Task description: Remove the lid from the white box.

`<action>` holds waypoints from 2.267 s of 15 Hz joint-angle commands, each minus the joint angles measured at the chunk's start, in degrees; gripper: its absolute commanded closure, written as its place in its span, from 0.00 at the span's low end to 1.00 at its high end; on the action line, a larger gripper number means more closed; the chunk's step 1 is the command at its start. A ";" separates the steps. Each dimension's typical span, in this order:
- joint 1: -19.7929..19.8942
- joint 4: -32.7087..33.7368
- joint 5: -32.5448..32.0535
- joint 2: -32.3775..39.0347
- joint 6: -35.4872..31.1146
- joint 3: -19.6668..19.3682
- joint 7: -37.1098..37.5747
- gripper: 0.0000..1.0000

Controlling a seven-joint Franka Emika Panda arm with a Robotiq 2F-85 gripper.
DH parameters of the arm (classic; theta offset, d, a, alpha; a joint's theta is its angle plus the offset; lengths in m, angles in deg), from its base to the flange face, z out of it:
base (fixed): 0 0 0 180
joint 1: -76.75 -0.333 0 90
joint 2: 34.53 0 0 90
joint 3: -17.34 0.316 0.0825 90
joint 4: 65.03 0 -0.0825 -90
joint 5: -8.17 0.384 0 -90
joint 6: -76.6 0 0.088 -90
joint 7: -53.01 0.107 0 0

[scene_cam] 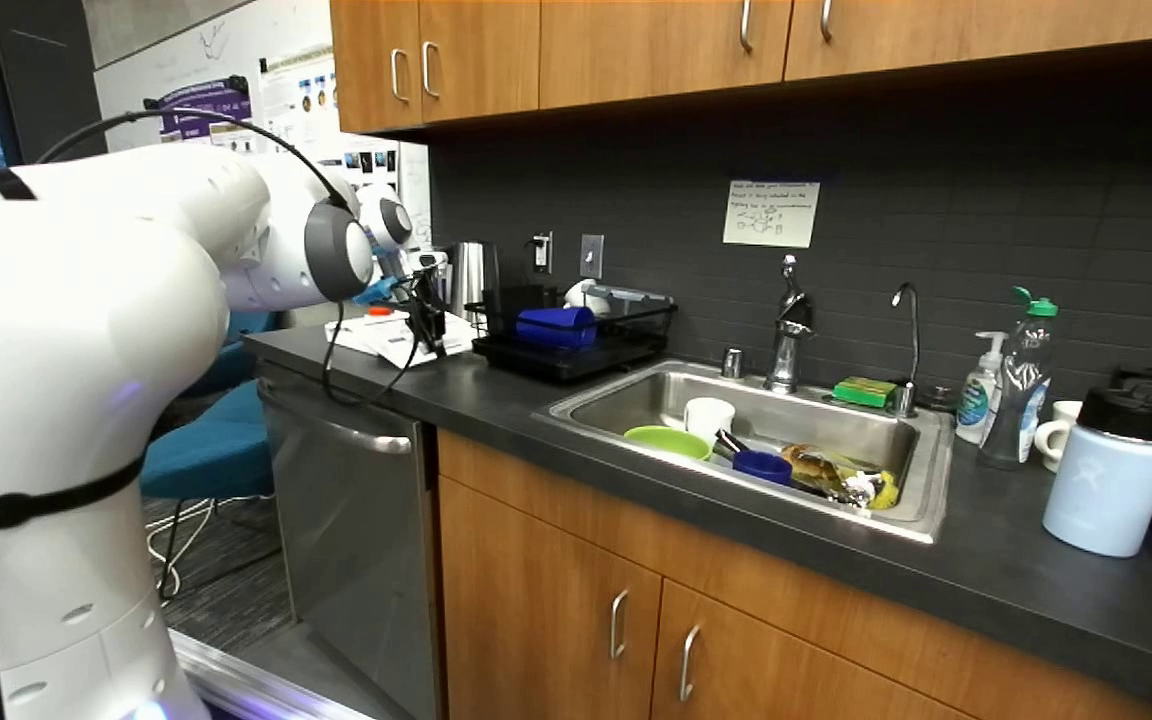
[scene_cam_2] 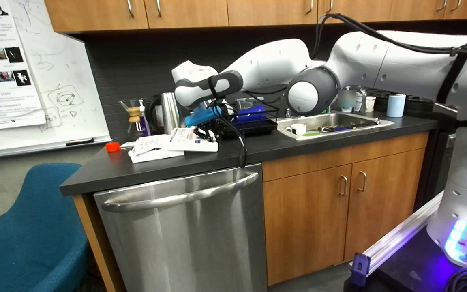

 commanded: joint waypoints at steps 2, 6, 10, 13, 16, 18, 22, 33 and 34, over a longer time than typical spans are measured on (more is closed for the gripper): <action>0.65 0.00 0.15 0.46 -4.53 -0.64 0.08 0.94; 1.12 -0.04 0.15 0.23 -7.67 -0.92 0.42 0.94; 2.07 0.27 0.87 0.29 -9.90 -0.46 0.86 0.94; 2.90 0.78 2.58 0.71 -13.40 0.86 0.02 0.94; 3.68 1.00 4.26 0.83 -16.43 2.23 -2.96 0.94; 4.12 0.97 4.68 0.74 -17.42 2.54 -4.93 0.94; 4.65 0.45 4.30 0.15 -15.56 2.30 -9.35 0.94; 4.10 -0.33 3.65 -0.39 -12.82 1.46 -13.73 0.94; 3.99 -0.42 3.24 -0.40 -12.27 1.05 -13.82 0.94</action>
